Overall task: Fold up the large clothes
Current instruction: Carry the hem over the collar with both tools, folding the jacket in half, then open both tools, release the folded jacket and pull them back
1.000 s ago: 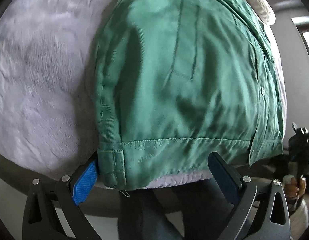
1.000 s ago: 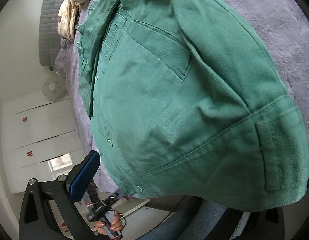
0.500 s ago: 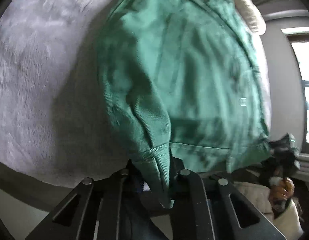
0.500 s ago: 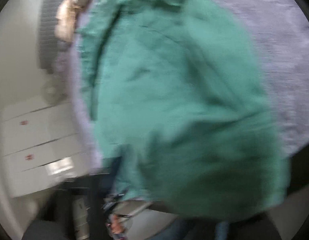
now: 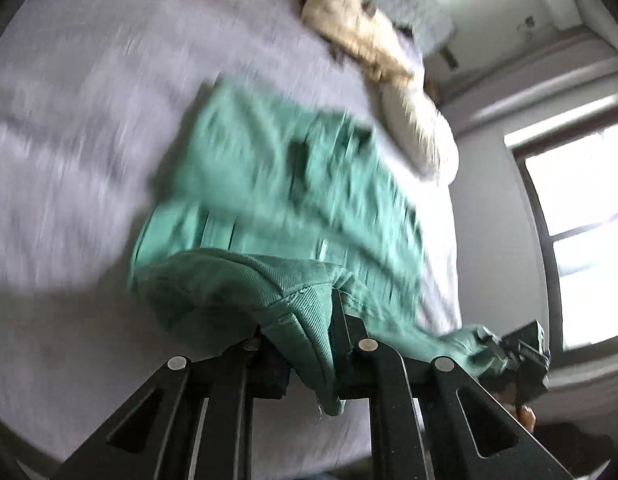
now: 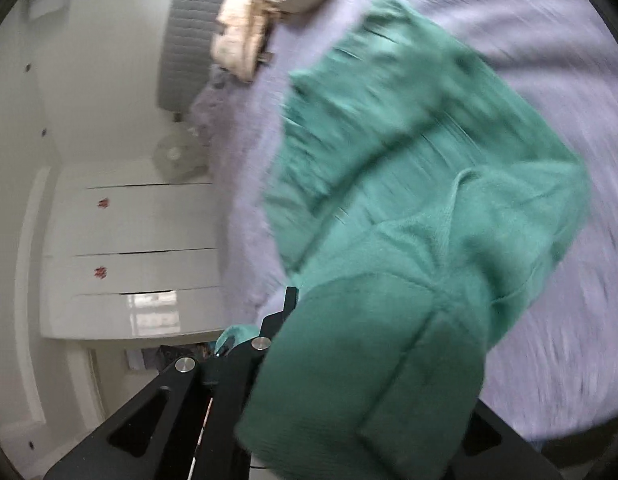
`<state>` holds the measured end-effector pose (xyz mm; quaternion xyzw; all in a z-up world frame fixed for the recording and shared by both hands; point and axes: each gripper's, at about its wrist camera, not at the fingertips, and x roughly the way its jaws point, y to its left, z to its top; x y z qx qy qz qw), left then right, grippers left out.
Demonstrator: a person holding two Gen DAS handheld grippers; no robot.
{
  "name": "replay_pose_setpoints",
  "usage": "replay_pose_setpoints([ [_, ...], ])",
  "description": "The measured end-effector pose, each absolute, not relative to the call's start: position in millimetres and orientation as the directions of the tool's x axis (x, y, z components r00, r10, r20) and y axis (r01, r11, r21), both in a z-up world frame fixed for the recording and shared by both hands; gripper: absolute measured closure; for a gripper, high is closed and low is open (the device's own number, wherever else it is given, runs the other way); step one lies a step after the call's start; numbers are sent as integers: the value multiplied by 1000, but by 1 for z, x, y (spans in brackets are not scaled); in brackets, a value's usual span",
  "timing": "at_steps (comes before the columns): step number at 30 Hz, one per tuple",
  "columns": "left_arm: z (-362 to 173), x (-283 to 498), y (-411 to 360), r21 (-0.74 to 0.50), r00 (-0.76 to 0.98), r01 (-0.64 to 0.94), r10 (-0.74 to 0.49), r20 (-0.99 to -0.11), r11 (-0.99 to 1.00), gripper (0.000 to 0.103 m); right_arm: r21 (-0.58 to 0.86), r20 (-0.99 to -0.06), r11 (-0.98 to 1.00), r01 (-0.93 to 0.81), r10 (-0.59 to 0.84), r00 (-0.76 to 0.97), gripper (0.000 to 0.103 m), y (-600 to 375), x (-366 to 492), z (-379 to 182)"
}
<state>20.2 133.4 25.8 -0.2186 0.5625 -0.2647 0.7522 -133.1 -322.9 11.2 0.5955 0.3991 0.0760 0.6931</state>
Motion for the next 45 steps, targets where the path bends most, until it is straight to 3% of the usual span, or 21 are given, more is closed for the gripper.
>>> replay_pose_setpoints([
  [6,36,105,80,-549,349,166,-570,-744,819,87,886,-462,336,318,602,651,97,-370,-21,23],
  [16,-70,209,15,-336,249,159,-367,-896,928,86,783,-618,382,490,567,545,96,-410,101,-81],
  [17,-75,213,14,-325,240,159,-356,-903,932,82,780,-621,379,498,564,544,96,-410,106,-88],
  [19,-79,222,14,-284,248,154,-316,-916,946,65,776,-627,378,506,555,547,93,-412,111,-96],
  [21,-65,223,19,-207,325,148,-245,-913,967,15,769,-634,379,515,551,543,92,-411,115,-99],
  [23,-49,222,25,-187,392,151,-232,-890,971,1,763,-640,380,523,558,529,84,-412,119,-98],
  [28,-26,223,31,-82,470,214,-176,-865,973,1,754,-656,458,470,546,520,74,-413,123,-72],
  [30,-30,226,34,-59,464,232,-164,-871,971,1,730,-683,519,446,513,521,61,-416,120,-58],
  [31,-36,229,34,-48,451,234,-152,-879,971,1,709,-700,555,435,480,529,35,-419,119,-50],
  [32,-40,230,35,-44,440,232,-145,-886,972,1,689,-712,591,420,442,546,18,-425,116,-41],
  [36,-74,242,27,-45,371,253,-140,-918,966,1,569,-792,681,460,305,529,17,-445,105,-31],
  [42,-124,270,4,-20,307,280,-109,-945,960,4,373,-900,802,467,191,392,18,-438,107,-64],
  [43,-131,273,2,-43,292,274,-125,-948,961,13,353,-906,811,468,170,388,19,-436,110,-69],
  [45,-133,274,0,-119,262,262,-189,-946,958,79,323,-916,816,479,143,374,33,-435,118,-78],
])
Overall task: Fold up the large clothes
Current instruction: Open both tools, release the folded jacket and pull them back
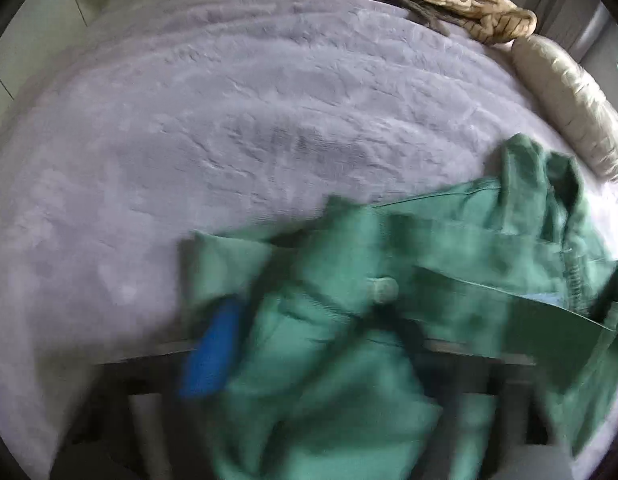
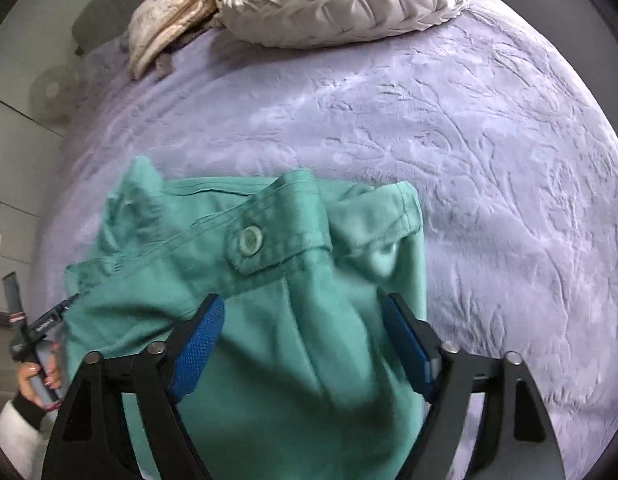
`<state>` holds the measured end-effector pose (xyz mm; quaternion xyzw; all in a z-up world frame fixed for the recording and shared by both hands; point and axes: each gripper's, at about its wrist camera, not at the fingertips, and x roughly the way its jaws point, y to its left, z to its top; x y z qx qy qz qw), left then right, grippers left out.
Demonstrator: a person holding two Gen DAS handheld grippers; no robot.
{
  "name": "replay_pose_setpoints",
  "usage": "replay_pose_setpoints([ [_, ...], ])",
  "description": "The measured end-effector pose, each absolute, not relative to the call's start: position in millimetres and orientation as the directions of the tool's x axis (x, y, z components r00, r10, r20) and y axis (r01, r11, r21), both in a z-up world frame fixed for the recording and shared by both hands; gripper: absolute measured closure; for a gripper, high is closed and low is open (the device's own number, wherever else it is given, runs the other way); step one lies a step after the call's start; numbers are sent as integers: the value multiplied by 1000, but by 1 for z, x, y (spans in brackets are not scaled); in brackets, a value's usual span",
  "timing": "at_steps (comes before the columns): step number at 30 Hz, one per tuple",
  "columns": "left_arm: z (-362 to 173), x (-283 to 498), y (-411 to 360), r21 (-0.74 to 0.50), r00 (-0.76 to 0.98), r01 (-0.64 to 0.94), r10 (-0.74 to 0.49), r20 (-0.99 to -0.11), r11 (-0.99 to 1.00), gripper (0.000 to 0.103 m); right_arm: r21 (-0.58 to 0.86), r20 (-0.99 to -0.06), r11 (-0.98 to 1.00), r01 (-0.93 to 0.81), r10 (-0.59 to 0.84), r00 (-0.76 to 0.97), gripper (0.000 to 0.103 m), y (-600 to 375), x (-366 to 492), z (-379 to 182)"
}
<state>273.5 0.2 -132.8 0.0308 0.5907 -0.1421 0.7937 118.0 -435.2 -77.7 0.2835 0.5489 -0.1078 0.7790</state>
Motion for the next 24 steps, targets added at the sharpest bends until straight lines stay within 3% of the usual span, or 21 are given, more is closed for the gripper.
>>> replay_pose_setpoints([
  [1,-127,271,1,-108,278,233,-173,-945,967,83,314,-925,814,489,145,352,85,-433,122,-82],
  [2,-116,266,4,-102,321,219,-171,-931,970,84,310,-928,811,497,145,342,99,-431,123,-81],
  [7,-91,260,26,-109,402,216,-190,-895,970,84,280,-879,884,375,79,470,99,-415,116,-31],
  [12,-120,279,30,-40,400,85,-71,-914,996,79,250,-918,855,455,61,392,96,-438,132,-74],
  [13,-120,279,31,-28,409,61,-51,-911,998,73,228,-932,850,474,50,358,92,-440,134,-88],
  [14,-118,278,33,0,418,36,-15,-908,999,51,223,-937,846,484,50,346,86,-440,133,-95],
  [15,-112,276,36,72,445,2,63,-893,997,35,241,-933,836,494,59,355,85,-442,130,-100],
  [17,-99,270,45,124,494,0,108,-863,992,35,253,-931,813,524,59,359,66,-446,122,-96],
  [19,-84,262,56,89,502,51,52,-863,995,35,222,-936,789,573,8,352,53,-453,110,-84],
  [22,-65,243,61,37,499,121,-29,-866,992,35,235,-910,773,589,-36,412,54,-452,84,-51],
  [24,-62,230,55,4,475,178,-82,-876,984,35,279,-892,794,540,6,453,71,-437,74,-37],
])
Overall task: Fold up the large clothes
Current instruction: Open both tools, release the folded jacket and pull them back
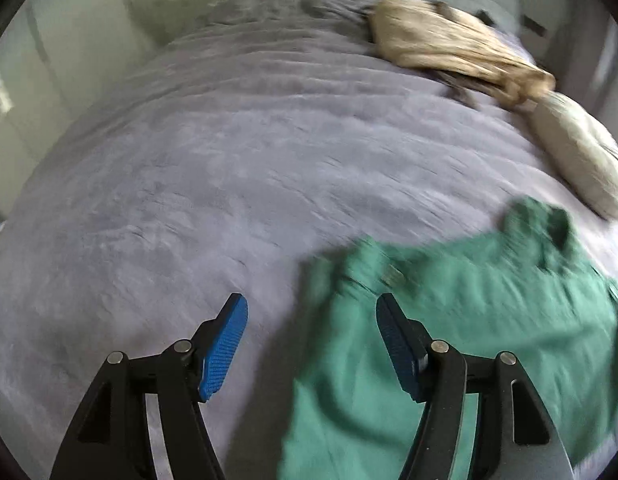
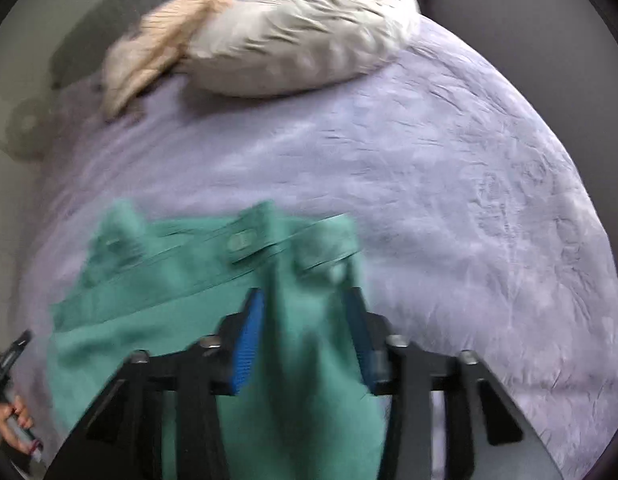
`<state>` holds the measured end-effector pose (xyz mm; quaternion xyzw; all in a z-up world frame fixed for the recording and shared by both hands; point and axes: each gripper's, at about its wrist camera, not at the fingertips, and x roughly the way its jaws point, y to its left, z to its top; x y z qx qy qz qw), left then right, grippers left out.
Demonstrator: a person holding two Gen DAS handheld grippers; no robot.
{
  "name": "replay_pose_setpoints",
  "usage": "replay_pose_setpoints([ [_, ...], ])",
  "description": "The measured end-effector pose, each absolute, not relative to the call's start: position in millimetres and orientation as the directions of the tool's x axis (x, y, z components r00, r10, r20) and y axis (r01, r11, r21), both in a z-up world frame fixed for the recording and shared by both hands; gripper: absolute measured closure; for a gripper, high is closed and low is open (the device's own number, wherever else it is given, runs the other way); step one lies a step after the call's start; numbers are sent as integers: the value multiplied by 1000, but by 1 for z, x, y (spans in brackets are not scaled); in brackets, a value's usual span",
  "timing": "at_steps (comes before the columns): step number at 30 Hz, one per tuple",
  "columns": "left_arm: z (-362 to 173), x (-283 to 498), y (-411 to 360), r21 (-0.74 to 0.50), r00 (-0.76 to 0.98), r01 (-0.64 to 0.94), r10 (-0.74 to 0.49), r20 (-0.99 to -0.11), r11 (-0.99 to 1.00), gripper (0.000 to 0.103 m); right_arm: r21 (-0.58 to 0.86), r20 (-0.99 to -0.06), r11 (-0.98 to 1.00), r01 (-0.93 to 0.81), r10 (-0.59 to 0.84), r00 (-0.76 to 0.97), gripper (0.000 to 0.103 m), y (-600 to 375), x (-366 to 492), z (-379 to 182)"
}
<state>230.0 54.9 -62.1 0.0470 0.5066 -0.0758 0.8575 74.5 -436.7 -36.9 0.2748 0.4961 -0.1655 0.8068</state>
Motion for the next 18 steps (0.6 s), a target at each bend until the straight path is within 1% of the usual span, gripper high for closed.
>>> replay_pose_setpoints([
  [1,-65,221,49,-12,456,206,-107,-883,978,35,312,-883,810,497,54,466,77,-423,71,-32],
  [3,-74,207,36,-18,426,254,-129,-895,967,35,349,-875,836,424,129,466,77,-394,69,-29],
  [5,-88,190,25,1,401,283,-118,-908,959,35,347,-883,856,384,160,442,77,-369,64,-36],
  [8,-119,173,29,15,347,273,-85,-934,962,35,299,-910,864,404,131,394,77,-360,51,-55],
  [10,-136,164,44,36,331,252,-51,-942,967,35,233,-936,857,459,70,345,77,-367,33,-69],
  [11,-139,161,50,45,339,243,-42,-940,969,35,193,-947,847,495,29,321,81,-374,20,-77],
  [12,-142,160,59,58,342,227,-23,-939,972,34,184,-949,838,514,16,315,84,-381,11,-83],
  [13,-144,160,70,41,328,211,-31,-944,977,34,190,-949,824,533,15,315,96,-391,0,-89],
  [14,-143,161,79,15,314,194,-48,-948,981,34,211,-946,807,551,26,324,103,-401,-10,-95],
  [15,-142,161,89,-2,304,170,-55,-951,986,34,241,-940,793,559,47,338,103,-406,-17,-98],
  [16,-139,161,98,8,305,147,-38,-952,989,34,263,-936,778,571,61,348,103,-411,-22,-99],
  [18,-129,160,112,14,311,120,-24,-950,993,34,267,-936,752,603,53,349,103,-416,-30,-94],
])
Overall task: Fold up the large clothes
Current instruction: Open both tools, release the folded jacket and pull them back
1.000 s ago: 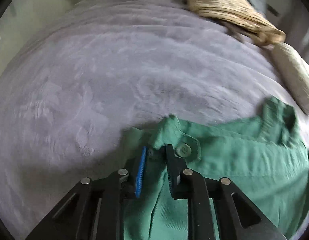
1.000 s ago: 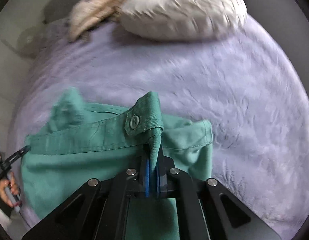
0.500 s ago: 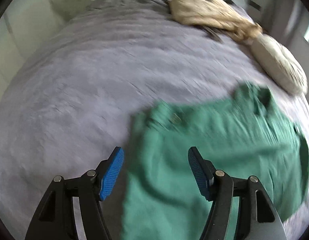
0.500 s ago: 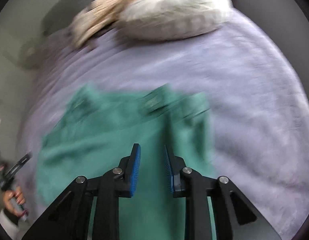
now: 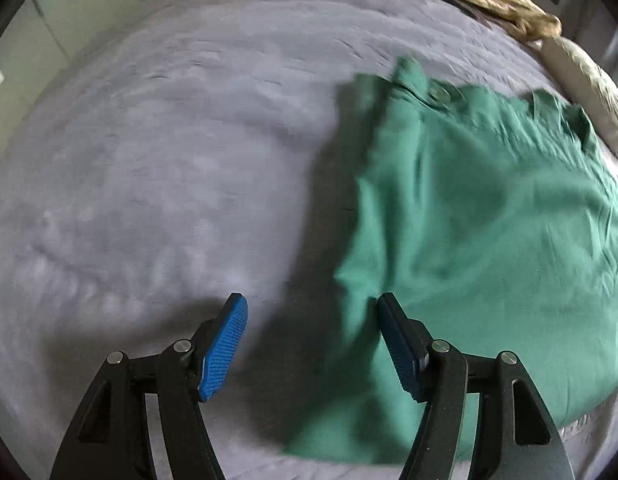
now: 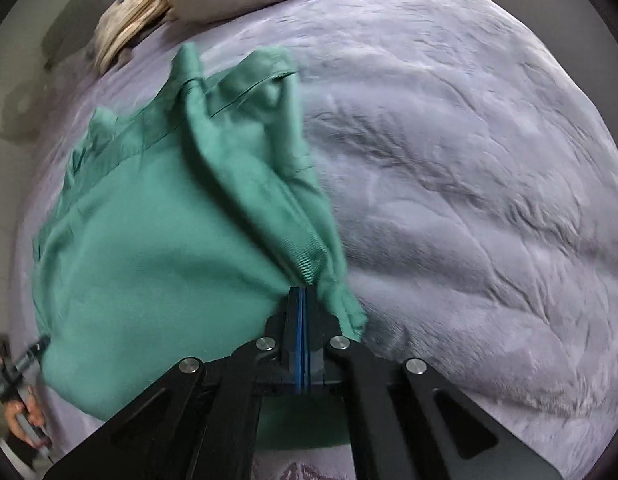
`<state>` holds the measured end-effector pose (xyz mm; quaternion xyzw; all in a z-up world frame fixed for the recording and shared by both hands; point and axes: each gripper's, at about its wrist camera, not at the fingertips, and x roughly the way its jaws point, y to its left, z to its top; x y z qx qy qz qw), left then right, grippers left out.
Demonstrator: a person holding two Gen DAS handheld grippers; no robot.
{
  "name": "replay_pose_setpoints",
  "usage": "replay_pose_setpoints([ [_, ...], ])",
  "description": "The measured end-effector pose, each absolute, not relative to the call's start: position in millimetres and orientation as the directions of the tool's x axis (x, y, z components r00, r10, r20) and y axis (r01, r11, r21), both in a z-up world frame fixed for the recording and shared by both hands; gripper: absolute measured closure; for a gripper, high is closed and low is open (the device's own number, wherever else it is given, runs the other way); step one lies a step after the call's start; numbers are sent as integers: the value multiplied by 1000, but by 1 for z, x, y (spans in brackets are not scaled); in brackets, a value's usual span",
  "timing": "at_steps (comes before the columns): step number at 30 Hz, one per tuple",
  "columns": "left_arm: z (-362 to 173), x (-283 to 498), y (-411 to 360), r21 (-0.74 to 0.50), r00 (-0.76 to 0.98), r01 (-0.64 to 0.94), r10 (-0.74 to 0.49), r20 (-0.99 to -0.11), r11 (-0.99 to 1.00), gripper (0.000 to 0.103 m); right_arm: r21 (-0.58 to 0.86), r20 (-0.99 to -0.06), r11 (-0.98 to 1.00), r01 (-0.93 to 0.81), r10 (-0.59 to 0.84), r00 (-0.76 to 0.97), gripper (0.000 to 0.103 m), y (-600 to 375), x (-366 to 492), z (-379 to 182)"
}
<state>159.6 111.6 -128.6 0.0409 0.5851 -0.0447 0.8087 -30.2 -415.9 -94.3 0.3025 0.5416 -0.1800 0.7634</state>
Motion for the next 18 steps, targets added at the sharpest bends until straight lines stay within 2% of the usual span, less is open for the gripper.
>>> replay_pose_setpoints([
  [4,-114,152,125,30,338,99,-5,-941,995,34,241,-942,716,656,11,335,103,-416,-45,-81],
  [8,-139,144,134,64,293,105,31,-956,992,34,216,-955,715,665,14,296,103,-411,-55,-91],
  [10,-159,140,141,134,253,103,104,-962,986,34,195,-962,731,654,11,273,103,-406,-54,-99],
  [15,-143,124,160,108,270,93,80,-960,990,34,178,-969,707,685,4,247,103,-403,-66,-88],
  [18,-130,116,173,88,266,88,62,-962,992,34,175,-973,676,716,9,230,99,-393,-82,-75],
])
